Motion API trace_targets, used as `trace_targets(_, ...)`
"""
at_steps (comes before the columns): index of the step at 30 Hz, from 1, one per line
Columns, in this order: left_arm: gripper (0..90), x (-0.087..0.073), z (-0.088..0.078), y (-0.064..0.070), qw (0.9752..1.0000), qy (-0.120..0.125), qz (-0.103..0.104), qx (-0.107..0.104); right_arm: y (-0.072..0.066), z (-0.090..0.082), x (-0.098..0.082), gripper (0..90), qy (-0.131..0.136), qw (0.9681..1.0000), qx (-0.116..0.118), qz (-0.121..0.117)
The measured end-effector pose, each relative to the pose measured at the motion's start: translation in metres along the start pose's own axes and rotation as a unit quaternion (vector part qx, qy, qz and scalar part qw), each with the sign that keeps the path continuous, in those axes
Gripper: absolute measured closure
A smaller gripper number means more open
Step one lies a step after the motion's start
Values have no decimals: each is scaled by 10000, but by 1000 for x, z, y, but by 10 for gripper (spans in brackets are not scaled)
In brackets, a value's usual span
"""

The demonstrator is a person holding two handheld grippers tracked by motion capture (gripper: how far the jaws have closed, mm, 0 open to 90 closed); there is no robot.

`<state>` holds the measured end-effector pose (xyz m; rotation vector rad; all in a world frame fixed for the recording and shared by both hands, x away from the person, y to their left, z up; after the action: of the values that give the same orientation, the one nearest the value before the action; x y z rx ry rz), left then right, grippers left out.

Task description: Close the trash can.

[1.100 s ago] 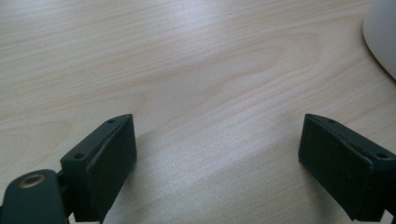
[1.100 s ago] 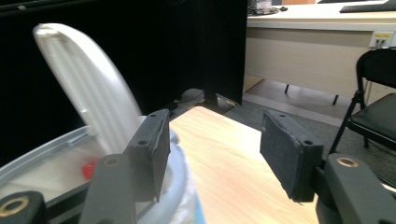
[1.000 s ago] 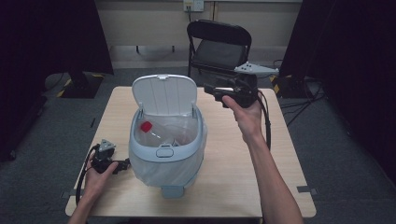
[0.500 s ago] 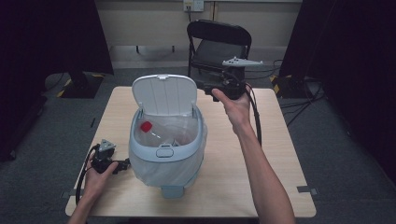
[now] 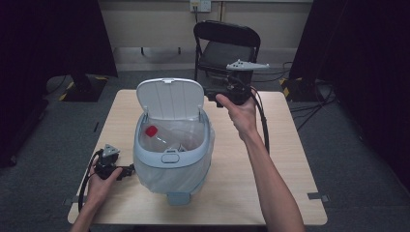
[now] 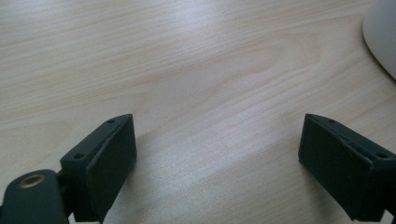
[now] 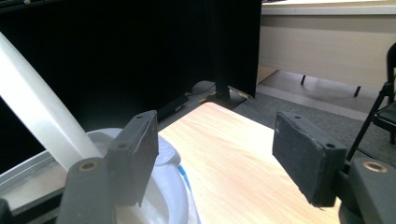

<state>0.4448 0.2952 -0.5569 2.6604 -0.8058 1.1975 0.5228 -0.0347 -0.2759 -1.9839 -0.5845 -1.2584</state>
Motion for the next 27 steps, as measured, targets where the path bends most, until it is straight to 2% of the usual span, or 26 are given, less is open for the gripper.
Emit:
trace_targets(10, 109, 0, 0, 0, 10000, -1, -1, -6, -10, -7, -6, 307, -108, 9998, 155, -113)
trace_targets(13, 109, 0, 0, 0, 10000, 1, -4, -5, -17, -9, -9, 306, -65, 9993, 291, -227)
trace_targets(16, 109, 0, 0, 0, 10000, -4, 4, -6, -23, -11, -13, 307, -106, 9988, 330, -338)
trace_targets(20, 108, 0, 0, 0, 10000, 1, 0, -1, -31, -16, -18, 301, -142, 9982, 424, -388)
trace_targets(27, 109, 0, 0, 0, 10000, 0, -1, -5, -42, -22, -31, 294, -408, 9969, 443, -515)
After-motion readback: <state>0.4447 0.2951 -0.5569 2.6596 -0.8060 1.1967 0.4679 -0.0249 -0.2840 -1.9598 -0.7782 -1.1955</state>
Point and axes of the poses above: each handheld gripper's, and its own axes: z roughly forward along the jaws, x roughly out of its top, y roughly to its right, the point moved 8 cm from there along z, roughly forward along the jaws, and after that the axes turned 9 degrees about z, right-handed, at the moved point
